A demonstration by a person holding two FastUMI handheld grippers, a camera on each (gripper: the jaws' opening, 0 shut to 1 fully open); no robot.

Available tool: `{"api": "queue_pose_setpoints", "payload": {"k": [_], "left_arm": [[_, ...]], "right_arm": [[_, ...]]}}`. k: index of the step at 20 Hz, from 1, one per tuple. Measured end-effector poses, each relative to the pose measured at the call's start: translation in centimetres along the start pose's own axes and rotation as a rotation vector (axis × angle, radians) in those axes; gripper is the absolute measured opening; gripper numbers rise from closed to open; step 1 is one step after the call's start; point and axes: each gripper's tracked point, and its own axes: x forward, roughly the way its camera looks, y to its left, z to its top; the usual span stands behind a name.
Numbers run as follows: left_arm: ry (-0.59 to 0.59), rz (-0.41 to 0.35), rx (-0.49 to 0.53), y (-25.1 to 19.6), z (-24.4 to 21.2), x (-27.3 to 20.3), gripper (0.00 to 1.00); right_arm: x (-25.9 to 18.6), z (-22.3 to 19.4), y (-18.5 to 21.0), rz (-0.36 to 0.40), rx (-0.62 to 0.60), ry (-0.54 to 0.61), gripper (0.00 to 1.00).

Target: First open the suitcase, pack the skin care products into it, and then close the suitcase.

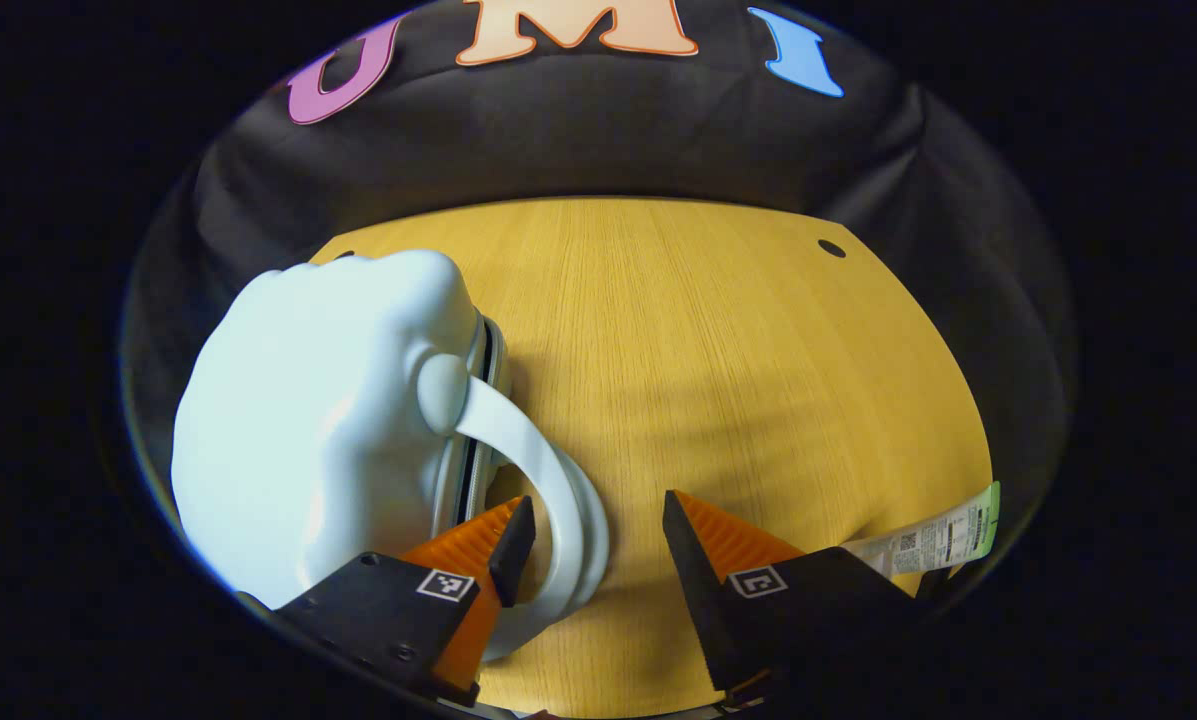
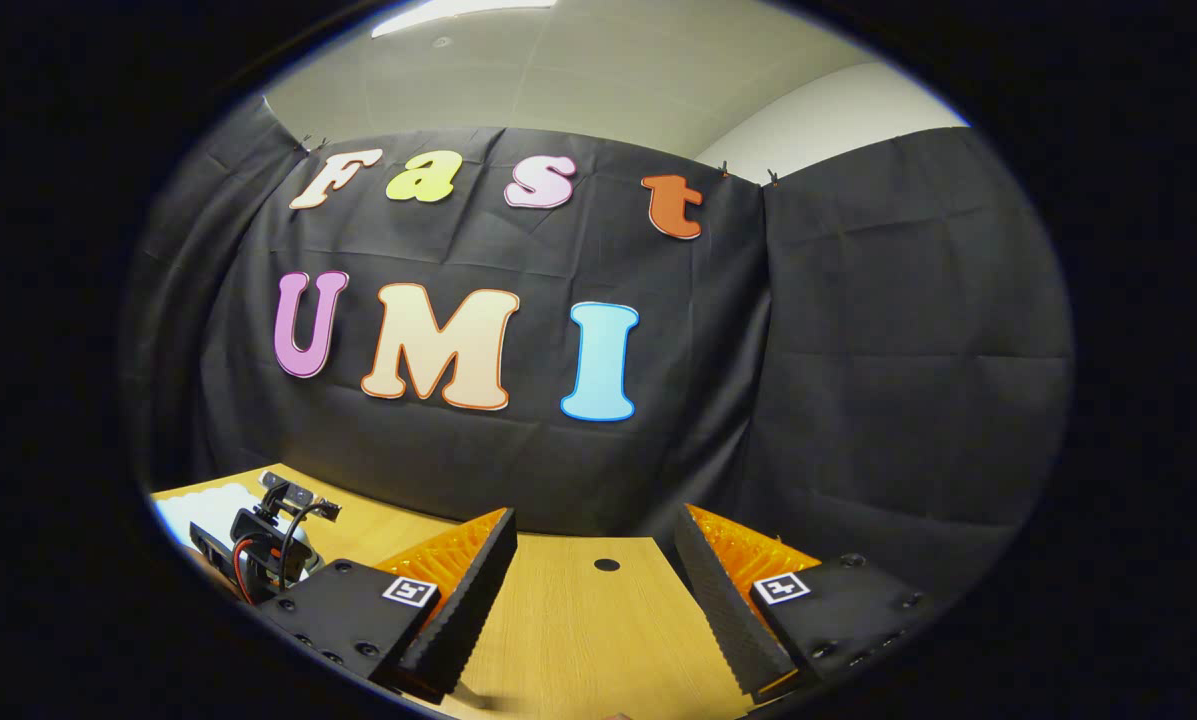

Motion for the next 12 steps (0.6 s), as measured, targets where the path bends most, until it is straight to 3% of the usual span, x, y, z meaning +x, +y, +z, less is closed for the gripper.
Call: {"api": "queue_pose_setpoints", "payload": {"k": [1, 2, 3, 4, 5, 6, 7, 12], "left_arm": [[0.015, -0.003, -0.006, 0.1, -0.3, 0.3, 0.67], [0.029, 0.001, -0.006, 0.3, -0.4, 0.4, 0.64], [0.032, 0.019, 0.003, 0.7, -0.6, 0.4, 0.46], [0.029, 0.010, 0.009, 0.7, -0.4, 0.3, 0.40], [0.030, 0.010, 0.021, 0.7, -0.3, 0.3, 0.26], [0.038, 0.022, 0.039, 1.2, -0.4, 0.5, 0.24], [0.040, 0.020, 0.050, 0.9, -0.4, 0.2, 0.09], [0.058, 0.010, 0.091, 0.7, -0.1, -0.3, 0.02]], "right_arm": [[0.0, -0.1, 0.0, -0.001, -0.003, 0.000, 0.98], [0.0, -0.1, 0.1, -0.001, -0.006, -0.001, 0.98], [0.0, -0.2, 0.1, 0.000, -0.010, -0.001, 0.99], [0.0, -0.4, 0.2, 0.001, -0.015, -0.001, 0.99], [0.0, -0.4, 0.2, 0.004, -0.018, -0.001, 0.99], [0.0, -0.5, 0.2, 0.006, -0.019, -0.001, 0.99], [0.0, -0.6, 0.3, 0.009, -0.018, -0.001, 0.99], [0.1, -0.9, 0.5, 0.021, -0.001, -0.008, 0.99]]}}
